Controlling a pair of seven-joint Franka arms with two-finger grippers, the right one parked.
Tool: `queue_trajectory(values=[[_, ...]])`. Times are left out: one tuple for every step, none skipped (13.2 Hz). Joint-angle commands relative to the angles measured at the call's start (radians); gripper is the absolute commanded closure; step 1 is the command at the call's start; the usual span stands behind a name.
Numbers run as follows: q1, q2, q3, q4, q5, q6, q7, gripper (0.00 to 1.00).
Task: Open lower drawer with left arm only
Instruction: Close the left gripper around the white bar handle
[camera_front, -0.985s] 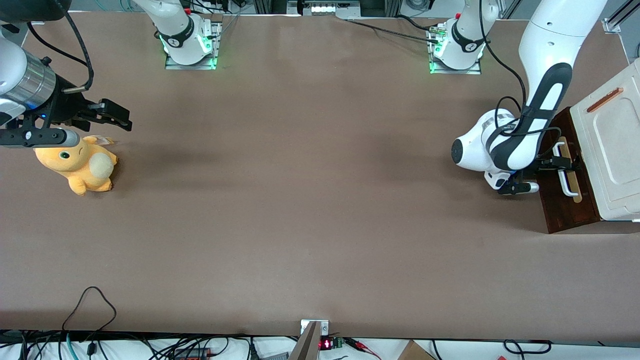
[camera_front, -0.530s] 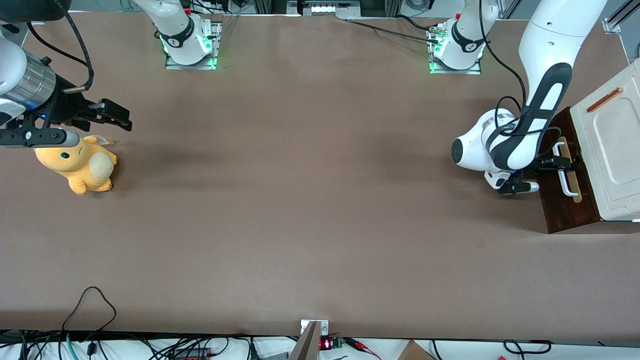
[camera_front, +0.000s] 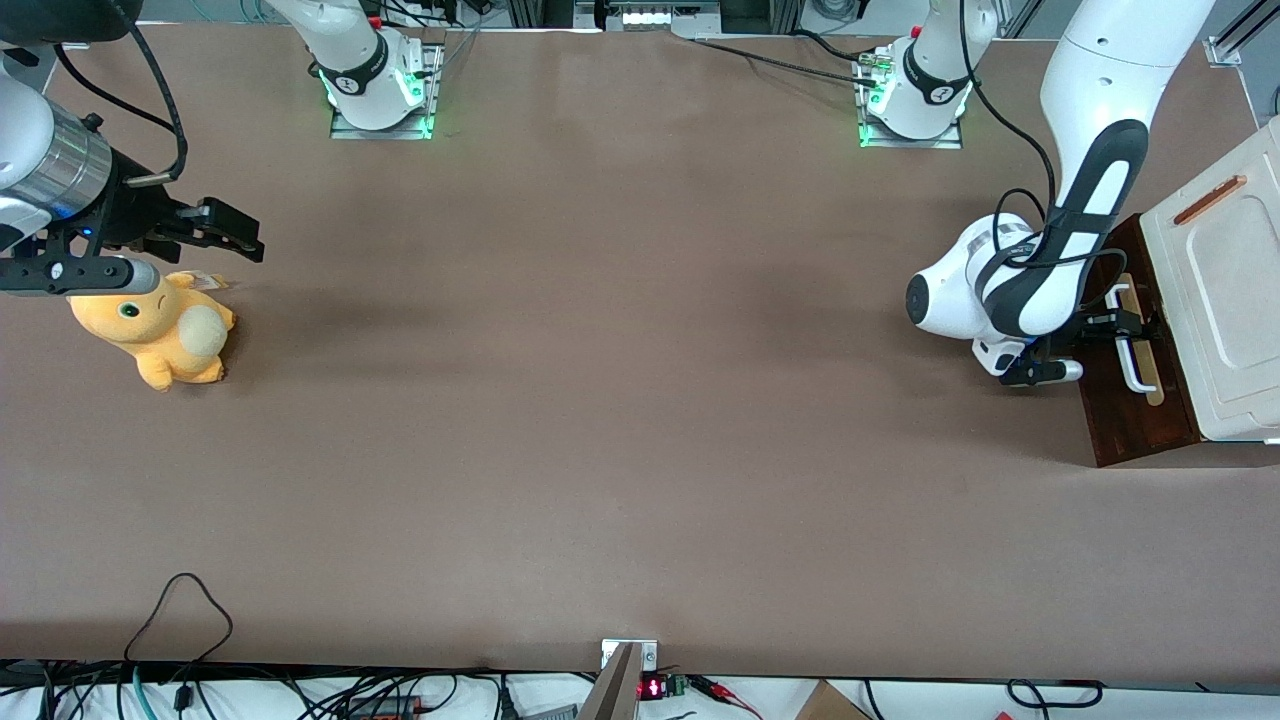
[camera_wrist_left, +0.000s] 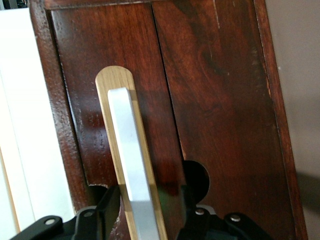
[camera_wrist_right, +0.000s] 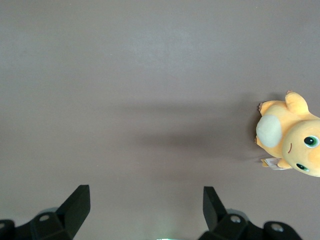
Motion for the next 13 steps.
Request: queue_trajectory(values=[[0.005, -0.032, 0.0, -0.03, 0.026, 0.002, -0.01, 0.7], [0.003, -0.032, 0.0, -0.03, 0.026, 0.002, -0.017, 0.81], [0.003, -0.03, 0.0, -0.03, 0.024, 0.004, -0.023, 0.87], [0.005, -0.029, 0.0, -0.03, 0.024, 0.004, -0.023, 0.92], [0.003, -0.029, 0.0, -0.03, 0.024, 0.004, -0.025, 0.95], [0.003, -0.029, 0.0, -0.029, 0.024, 0.004, -0.025, 0.97], [0.003, -0.029, 0.0, -0.029, 0.024, 0.004, -0.025, 0.98], [0.003, -0.03, 0.0, -0.027, 0.024, 0.005, -0.025, 1.0], [0.002, -0.03, 0.0, -0.024, 0.024, 0.007, -0.025, 1.0], [-0.003, -0.03, -0.001, -0.021, 0.023, 0.01, -0.023, 1.0], [-0.01, -0.03, -0.004, -0.018, 0.019, 0.011, -0.023, 1.0], [-0.023, -0.03, -0.007, -0.017, 0.004, 0.014, -0.02, 1.0], [-0.036, -0.032, -0.01, -0.014, -0.029, 0.016, -0.014, 1.0]])
